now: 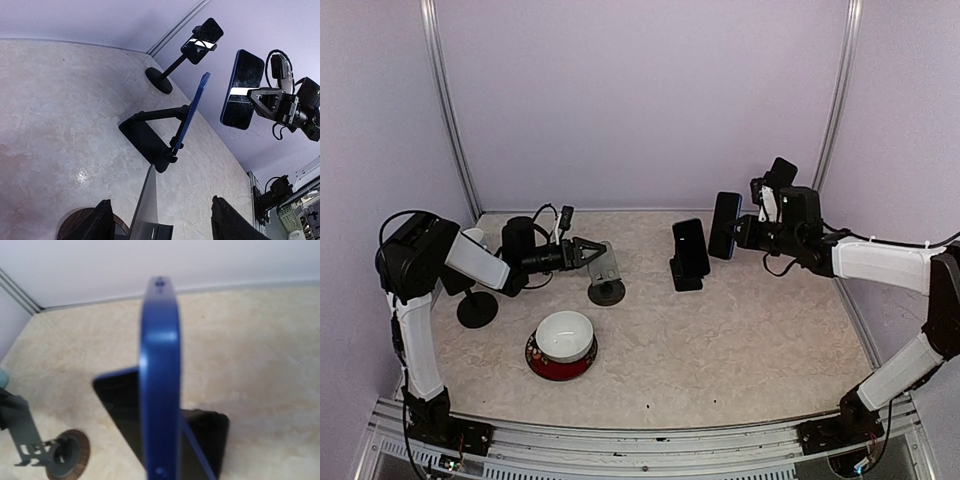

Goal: Place the phone on the phone stand
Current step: Adjust the phone stand at the center of the board, then place the phone on the phone stand.

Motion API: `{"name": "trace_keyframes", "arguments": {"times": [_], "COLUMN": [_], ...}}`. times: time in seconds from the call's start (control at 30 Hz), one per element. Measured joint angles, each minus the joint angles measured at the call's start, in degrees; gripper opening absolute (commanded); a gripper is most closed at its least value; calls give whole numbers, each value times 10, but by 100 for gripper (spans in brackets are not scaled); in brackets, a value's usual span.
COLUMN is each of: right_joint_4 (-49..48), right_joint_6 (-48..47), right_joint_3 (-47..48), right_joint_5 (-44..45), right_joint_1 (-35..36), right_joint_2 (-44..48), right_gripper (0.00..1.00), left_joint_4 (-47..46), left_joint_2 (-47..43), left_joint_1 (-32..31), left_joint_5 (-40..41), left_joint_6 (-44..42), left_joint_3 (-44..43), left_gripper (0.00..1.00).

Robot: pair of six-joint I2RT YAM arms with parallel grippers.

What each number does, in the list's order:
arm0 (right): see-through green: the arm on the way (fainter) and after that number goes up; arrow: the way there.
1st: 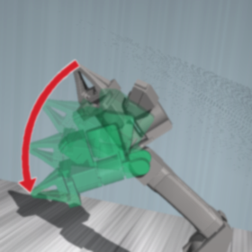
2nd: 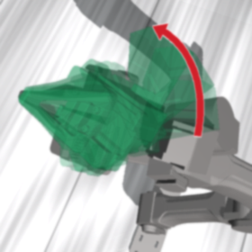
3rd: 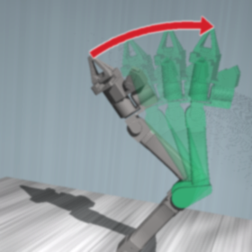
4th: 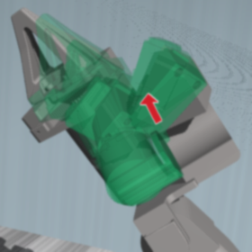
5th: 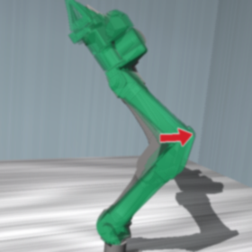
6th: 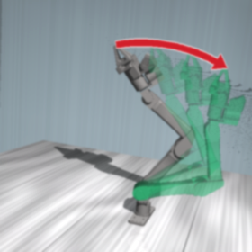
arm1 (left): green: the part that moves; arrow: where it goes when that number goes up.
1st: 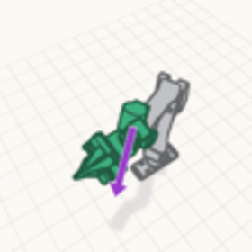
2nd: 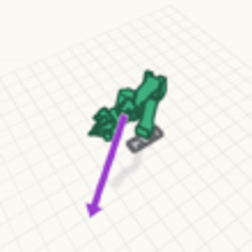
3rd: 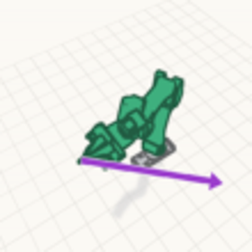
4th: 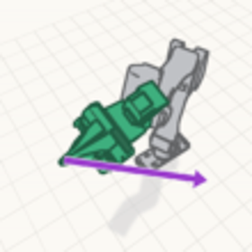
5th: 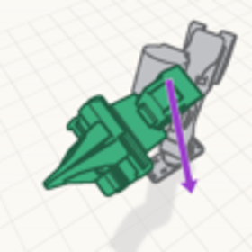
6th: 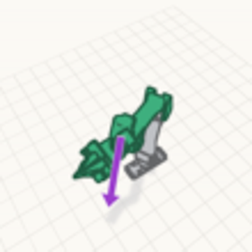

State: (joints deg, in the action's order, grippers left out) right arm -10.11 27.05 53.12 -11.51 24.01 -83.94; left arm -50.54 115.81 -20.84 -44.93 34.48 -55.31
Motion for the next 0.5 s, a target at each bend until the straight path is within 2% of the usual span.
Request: {"name": "trace_keyframes", "arguments": {"times": [0.13, 0.27, 0.5], "right_joint_4": [0, 0, 0], "right_joint_6": [-4, -15, -29], "right_joint_3": [20, 45, 73], "right_joint_5": [-1, -4, -14], "right_joint_1": [18, 37, 53], "right_joint_2": [-11, -35, -53], "right_gripper": [0, 0, 0], "left_joint_4": [-5, -15, -21], "left_joint_2": [0, 0, -5], "left_joint_1": [2, 3, 3], "left_joint_5": [-3, -5, -8], "left_joint_6": [2, 4, 11], "left_joint_3": [0, 3, 25], "left_gripper": [71, 81, 84]}}
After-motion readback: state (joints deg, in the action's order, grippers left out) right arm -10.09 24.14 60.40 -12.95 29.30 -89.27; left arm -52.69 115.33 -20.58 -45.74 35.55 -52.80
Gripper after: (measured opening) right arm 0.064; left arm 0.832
